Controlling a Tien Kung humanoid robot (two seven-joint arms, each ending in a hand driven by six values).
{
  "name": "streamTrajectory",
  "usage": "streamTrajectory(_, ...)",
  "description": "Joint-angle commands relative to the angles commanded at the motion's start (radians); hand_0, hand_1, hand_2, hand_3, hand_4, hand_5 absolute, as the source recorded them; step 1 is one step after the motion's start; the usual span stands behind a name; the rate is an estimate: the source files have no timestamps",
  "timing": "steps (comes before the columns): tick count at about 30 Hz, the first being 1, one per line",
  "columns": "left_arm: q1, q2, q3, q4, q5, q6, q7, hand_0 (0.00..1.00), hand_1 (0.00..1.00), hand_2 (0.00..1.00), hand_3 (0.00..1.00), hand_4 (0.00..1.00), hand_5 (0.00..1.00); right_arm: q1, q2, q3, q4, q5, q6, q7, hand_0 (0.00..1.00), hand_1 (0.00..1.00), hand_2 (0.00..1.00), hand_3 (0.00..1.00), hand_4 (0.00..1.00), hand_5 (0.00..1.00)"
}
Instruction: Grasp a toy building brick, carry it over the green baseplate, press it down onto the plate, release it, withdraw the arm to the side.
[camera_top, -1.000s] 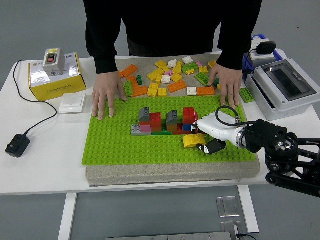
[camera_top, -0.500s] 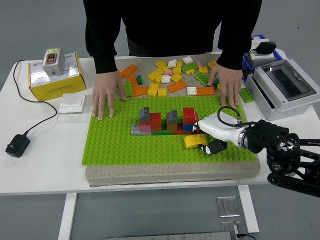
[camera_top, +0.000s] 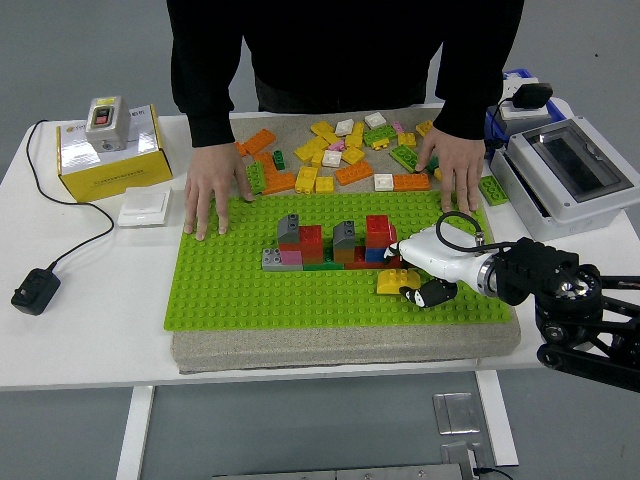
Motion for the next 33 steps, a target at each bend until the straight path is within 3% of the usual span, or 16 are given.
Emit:
streamTrajectory(12, 0.001, 0.0, -0.001, 0.0, 0.001, -0.002, 0.001, 0.686, 0.638, 0.593, 0.69, 0.135, 0.59, -0.001, -0.004, 0.0, 0.001, 0.005, -0.002, 0.003, 0.241, 0.28, 0.713, 0.8, 0.516, 0.261)
streamTrajectory(20, 0.003, -0.004, 0.001, 0.0, -0.001, -0.004, 0.003, 0.686, 0.636, 0.59, 0.683, 0.126, 0.577, -0.004, -0.022, -0.006, 0.018, 0.02, -0.02, 0.006, 0.243, 0.281, 0.713, 0.799, 0.486, 0.24)
streamTrajectory(25, 0.004, -0.004, 0.0, 0.0, 0.0, -0.005, 0.004, 0.686, 0.637, 0.587, 0.678, 0.12, 0.57, -0.01, -0.051, -0.019, 0.052, 0.025, -0.054, 0.003, 0.243, 0.28, 0.709, 0.8, 0.503, 0.257)
streamTrajectory(33, 0.007, -0.004, -0.001, 0.0, 0.005, -0.006, 0.008, 0.686, 0.637, 0.586, 0.676, 0.119, 0.568, -0.039, -0.126, -0.061, 0.141, 0.02, -0.156, -0.011, 0.242, 0.279, 0.708, 0.801, 0.515, 0.274)
